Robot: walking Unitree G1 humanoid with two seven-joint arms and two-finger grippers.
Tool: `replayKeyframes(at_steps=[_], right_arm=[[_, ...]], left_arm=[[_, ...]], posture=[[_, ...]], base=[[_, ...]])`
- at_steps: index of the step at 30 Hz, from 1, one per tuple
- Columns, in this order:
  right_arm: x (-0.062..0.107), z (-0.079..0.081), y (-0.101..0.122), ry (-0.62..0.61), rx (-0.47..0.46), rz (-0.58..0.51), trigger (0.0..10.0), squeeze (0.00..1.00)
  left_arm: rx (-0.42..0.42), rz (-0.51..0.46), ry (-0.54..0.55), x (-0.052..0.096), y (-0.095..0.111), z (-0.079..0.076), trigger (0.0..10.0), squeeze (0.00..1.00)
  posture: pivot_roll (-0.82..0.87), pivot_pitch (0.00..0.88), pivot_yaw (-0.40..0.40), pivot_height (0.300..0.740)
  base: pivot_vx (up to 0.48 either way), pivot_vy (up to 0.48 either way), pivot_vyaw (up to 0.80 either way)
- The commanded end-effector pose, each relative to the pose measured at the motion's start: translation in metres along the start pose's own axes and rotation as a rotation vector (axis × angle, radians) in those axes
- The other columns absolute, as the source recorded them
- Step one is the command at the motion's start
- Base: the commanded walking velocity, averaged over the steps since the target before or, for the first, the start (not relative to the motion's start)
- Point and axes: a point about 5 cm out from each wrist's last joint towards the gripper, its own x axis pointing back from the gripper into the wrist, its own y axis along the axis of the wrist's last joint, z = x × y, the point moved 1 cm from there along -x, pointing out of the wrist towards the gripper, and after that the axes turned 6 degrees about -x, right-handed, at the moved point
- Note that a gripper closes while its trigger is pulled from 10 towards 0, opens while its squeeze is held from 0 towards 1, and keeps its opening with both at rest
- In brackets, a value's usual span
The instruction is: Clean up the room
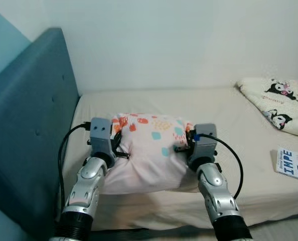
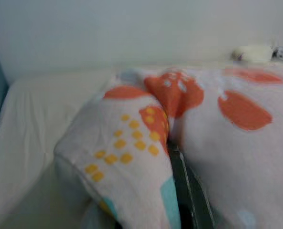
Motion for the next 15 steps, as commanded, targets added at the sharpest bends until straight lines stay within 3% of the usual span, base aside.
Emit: replayKeyframes(at_steps=[1, 12, 15], right_arm=[[-0.0024, 0.0122, 0.0099, 0.044, -0.011, -0.057, 10.0, 0.0], [-0.002, 0.0121, 0.0089, 0.039, -0.015, -0.058, 10.0, 0.0], [-0.0018, 0.011, 0.0086, 0.033, -0.019, -0.057, 10.0, 0.0]], left_arm=[[-0.034, -0.069, -0.04, -0.0033, 0.0157, -0.0073, 10.0, 0.0], [-0.057, -0.08, -0.046, -0.0036, 0.0182, -0.0107, 10.0, 0.0], [-0.018, -0.069, -0.06, -0.0041, 0.0167, -0.0141, 10.0, 0.0]], posture=[[0.0, 0.0, -0.062, 0.74], [0.0, 0.0, -0.054, 0.74], [0.0, 0.0, -0.048, 0.74]], base=[[0.0, -0.48, 0.0], [0.0, -0.48, 0.0], [0.0, 0.0, 0.0]])
